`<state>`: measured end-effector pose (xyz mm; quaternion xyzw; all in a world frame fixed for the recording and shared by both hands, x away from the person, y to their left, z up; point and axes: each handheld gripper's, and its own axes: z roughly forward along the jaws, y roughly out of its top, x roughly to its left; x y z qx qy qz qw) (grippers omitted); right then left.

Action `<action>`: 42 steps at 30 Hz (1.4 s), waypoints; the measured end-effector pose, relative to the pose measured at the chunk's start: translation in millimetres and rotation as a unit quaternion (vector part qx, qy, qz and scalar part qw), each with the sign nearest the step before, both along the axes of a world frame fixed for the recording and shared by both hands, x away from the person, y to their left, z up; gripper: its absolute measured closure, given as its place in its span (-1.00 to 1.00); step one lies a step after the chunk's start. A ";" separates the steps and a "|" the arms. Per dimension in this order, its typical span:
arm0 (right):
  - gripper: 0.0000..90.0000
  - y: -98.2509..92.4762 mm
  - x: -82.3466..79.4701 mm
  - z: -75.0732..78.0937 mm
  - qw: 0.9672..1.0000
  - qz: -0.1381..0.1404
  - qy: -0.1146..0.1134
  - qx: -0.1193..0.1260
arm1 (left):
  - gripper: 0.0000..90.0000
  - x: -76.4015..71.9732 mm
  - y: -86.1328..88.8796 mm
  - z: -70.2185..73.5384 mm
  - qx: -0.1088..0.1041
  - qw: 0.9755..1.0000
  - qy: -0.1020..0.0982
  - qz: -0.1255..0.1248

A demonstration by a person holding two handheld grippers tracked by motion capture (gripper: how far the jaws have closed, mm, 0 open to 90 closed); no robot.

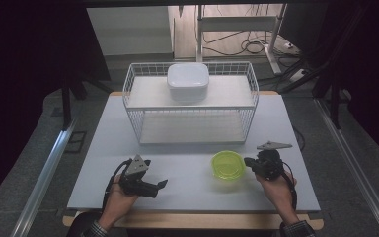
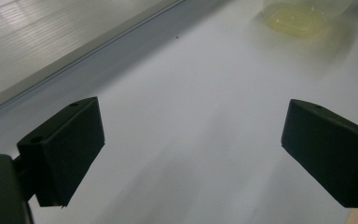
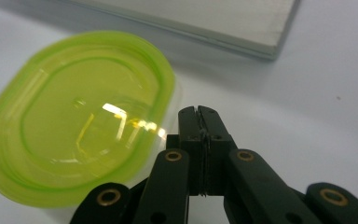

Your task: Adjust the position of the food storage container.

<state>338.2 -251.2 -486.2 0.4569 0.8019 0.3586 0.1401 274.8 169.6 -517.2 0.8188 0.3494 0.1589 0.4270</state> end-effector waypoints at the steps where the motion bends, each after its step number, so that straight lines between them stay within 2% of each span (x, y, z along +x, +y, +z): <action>1: 0.98 -2.2 0.0 -0.9 1.000 -0.003 0.004 -0.002 | -0.88 0.0 0.2 0.0 0.000 1.000 0.000 0.000; 4: 0.98 -6.9 -1.3 -4.8 1.000 -0.001 0.021 0.001 | -0.88 0.1 0.2 -0.3 0.000 1.000 0.001 0.000; 8: 0.99 -0.5 -6.4 -9.0 0.999 0.018 0.035 0.007 | -0.88 -0.2 -0.5 -0.5 0.001 1.000 0.002 0.000; 11: 0.99 6.7 -7.6 -10.8 0.999 0.030 0.040 0.003 | -0.88 -0.3 -0.7 -0.6 0.002 1.000 0.002 -0.001; 15: 0.99 14.4 -8.6 -12.3 0.998 0.043 0.040 0.009 | -0.88 0.1 -0.8 -1.0 0.005 1.000 0.003 -0.002; 23: 0.99 31.8 -6.4 -16.3 0.996 0.066 0.050 0.029 | -0.88 0.1 -2.3 -1.4 0.010 1.000 0.004 -0.003; 30: 0.99 55.2 1.5 -20.8 0.993 0.089 0.058 0.044 | -0.88 0.2 -3.0 -1.8 0.012 1.000 0.005 -0.005; 36: 0.99 73.4 7.4 -23.9 0.993 0.105 0.046 0.023 | -0.88 0.2 -3.9 -2.3 0.015 1.000 0.005 -0.006; 39: 0.98 70.9 5.9 -22.4 0.995 0.097 0.033 -0.002 | -0.88 0.2 -2.9 -1.9 0.013 1.000 0.006 -0.005; 42: 0.98 64.6 1.1 -20.1 0.995 0.089 0.038 -0.003 | -0.88 -0.2 -2.3 -1.7 0.014 1.000 0.005 -0.004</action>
